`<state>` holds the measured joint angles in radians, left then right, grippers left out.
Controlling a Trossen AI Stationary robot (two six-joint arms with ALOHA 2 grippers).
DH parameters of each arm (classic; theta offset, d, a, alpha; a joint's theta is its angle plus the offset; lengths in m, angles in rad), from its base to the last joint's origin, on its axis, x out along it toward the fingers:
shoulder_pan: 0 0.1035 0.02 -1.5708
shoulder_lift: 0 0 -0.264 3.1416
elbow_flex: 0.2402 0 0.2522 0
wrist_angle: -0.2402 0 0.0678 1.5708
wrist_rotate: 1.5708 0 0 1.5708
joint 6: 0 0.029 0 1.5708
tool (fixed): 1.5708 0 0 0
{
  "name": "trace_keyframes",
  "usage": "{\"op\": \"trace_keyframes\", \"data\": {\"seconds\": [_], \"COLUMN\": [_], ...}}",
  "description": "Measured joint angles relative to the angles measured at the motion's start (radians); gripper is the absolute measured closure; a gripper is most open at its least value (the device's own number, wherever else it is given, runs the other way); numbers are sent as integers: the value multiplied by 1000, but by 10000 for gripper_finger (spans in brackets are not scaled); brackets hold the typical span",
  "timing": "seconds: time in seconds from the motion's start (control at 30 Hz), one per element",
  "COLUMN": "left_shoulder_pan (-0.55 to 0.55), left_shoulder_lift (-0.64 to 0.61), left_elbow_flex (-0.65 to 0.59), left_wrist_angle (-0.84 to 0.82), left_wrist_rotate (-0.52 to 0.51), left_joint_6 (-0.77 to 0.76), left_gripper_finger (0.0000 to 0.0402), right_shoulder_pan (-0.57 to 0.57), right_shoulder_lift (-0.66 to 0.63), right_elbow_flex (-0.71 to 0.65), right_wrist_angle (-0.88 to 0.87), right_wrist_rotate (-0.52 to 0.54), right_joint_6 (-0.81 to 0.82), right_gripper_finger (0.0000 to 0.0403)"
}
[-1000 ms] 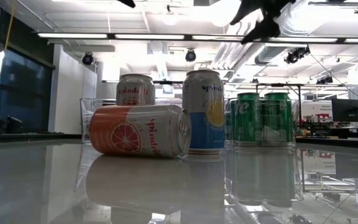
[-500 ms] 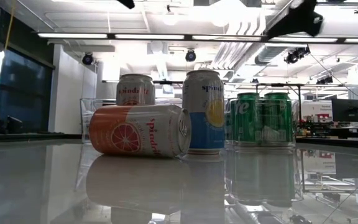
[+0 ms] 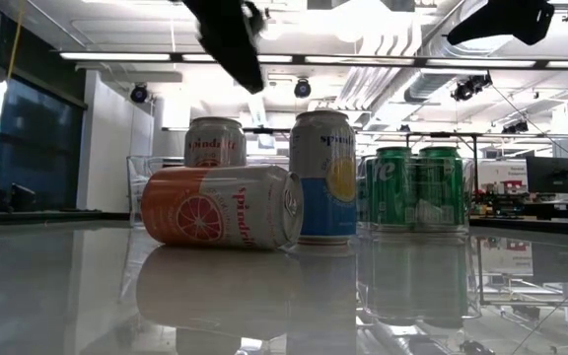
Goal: Sort soda cans
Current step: Put the orange-white soda can into the center transparent bin
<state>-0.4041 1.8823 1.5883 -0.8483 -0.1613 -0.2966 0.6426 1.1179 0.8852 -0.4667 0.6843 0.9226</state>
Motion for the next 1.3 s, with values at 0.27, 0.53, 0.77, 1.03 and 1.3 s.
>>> {"op": "trace_keyframes", "data": {"seconds": [0.27, 0.53, 0.77, 1.03, 1.3], "left_shoulder_pan": [44, 71, 72, 64, 62], "left_shoulder_lift": [87, 157, 205, 214, 215], "left_elbow_flex": [0, 0, 4, 3, 2], "left_wrist_angle": [21, 8, -62, -63, -69], "left_wrist_rotate": [40, -6, -21, -36, -37], "left_joint_6": [157, 216, 136, 121, 130], "left_gripper_finger": [90, 90, 90, 95, 128], "right_shoulder_pan": [35, 55, 54, 55, 57], "right_shoulder_lift": [0, 0, 0, 0, 0], "right_elbow_flex": [0, 0, 0, 0, 0], "right_wrist_angle": [1, 0, 9, 9, 22], "right_wrist_rotate": [-10, 8, 2, -3, -3], "right_joint_6": [92, 98, 98, 98, 91], "right_gripper_finger": [45, 45, 45, 45, 45]}}
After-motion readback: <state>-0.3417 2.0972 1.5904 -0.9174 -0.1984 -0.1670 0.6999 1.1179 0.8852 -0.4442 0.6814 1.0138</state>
